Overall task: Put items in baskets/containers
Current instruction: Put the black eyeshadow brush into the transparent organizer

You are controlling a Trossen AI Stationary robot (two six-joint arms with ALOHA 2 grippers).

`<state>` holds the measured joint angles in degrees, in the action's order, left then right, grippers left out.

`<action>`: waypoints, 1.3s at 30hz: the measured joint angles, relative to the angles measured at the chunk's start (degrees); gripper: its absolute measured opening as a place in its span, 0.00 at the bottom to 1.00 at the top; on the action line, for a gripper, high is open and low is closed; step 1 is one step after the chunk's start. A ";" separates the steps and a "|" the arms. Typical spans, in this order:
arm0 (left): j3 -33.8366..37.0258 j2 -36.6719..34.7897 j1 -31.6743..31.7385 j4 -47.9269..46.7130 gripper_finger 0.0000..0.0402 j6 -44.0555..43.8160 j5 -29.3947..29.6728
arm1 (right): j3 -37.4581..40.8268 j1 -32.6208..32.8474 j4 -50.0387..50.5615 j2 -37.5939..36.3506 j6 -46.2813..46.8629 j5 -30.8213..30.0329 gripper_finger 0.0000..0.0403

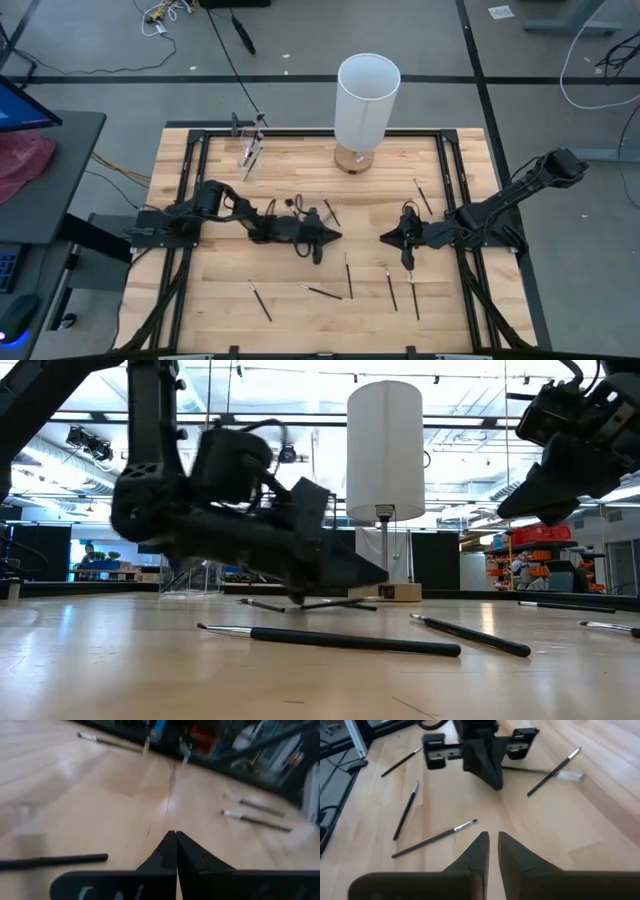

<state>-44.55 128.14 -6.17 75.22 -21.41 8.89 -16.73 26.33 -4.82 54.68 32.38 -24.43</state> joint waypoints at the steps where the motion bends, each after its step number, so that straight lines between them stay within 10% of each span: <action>1: 0.63 0.00 0.00 1.43 0.01 -0.45 0.29 | 0.00 0.00 0.02 0.00 0.00 -0.49 0.11; 13: 1.43 -5.90 -0.26 0.30 0.01 -0.59 3.45 | 0.02 -1.57 -5.98 5.63 -0.21 -0.61 0.11; 25: 0.97 -35.05 -0.15 -63.85 0.01 -15.61 30.26 | 0.04 -4.64 -13.07 15.25 -2.52 -0.61 0.11; 39: 0.96 -29.10 3.38 -79.12 0.50 -43.15 33.28 | 0.02 -7.65 -27.94 23.89 -13.56 -0.58 0.11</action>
<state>-43.59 99.03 -2.80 -3.90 -64.56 42.17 -16.71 18.68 -32.76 78.56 18.82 -25.01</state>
